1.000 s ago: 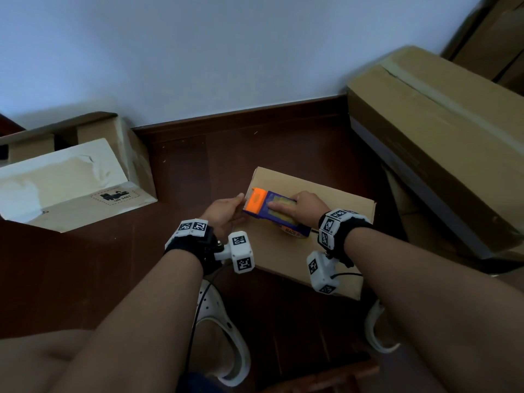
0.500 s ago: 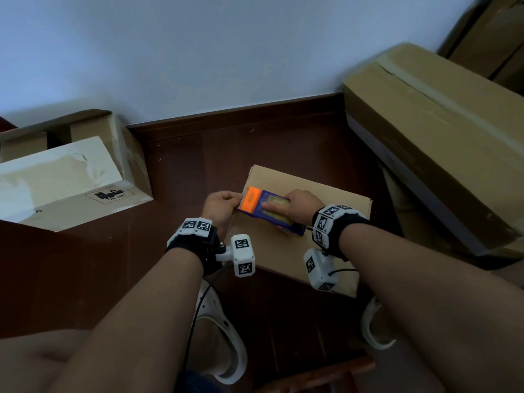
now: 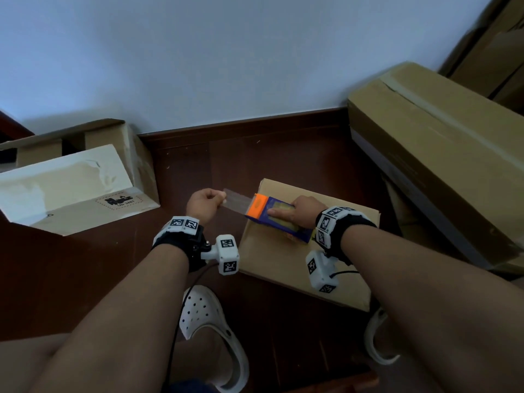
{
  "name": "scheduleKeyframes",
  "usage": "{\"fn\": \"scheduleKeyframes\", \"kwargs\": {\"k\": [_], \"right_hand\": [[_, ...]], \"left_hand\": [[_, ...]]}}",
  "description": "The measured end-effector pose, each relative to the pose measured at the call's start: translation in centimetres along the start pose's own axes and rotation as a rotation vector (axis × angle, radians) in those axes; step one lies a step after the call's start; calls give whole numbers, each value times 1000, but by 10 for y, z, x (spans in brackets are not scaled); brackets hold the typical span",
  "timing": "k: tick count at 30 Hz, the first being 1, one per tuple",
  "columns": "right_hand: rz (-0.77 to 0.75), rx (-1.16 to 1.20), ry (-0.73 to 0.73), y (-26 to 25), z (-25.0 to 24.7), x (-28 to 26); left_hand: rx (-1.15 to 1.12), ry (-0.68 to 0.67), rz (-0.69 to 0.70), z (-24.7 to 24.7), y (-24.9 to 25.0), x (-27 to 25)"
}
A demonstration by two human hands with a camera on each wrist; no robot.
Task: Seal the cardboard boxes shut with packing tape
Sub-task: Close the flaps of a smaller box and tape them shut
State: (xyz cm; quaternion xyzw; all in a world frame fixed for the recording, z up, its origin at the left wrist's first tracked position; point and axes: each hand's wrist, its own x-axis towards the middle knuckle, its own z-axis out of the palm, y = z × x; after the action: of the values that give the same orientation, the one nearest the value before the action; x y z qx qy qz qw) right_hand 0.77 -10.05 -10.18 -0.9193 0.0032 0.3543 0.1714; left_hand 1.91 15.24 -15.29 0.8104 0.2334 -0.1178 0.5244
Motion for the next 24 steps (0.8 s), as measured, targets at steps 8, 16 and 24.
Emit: {"fn": "scheduleKeyframes", "kwargs": {"k": [8, 16, 24], "right_hand": [[-7, 37, 42, 13, -12, -6], [29, -29, 26, 21, 5, -7], [19, -79, 29, 16, 4, -11]], "left_hand": [[-222, -73, -96, 24, -9, -10], [-274, 3, -157, 39, -26, -18], [-247, 41, -157, 47, -38, -17]]}}
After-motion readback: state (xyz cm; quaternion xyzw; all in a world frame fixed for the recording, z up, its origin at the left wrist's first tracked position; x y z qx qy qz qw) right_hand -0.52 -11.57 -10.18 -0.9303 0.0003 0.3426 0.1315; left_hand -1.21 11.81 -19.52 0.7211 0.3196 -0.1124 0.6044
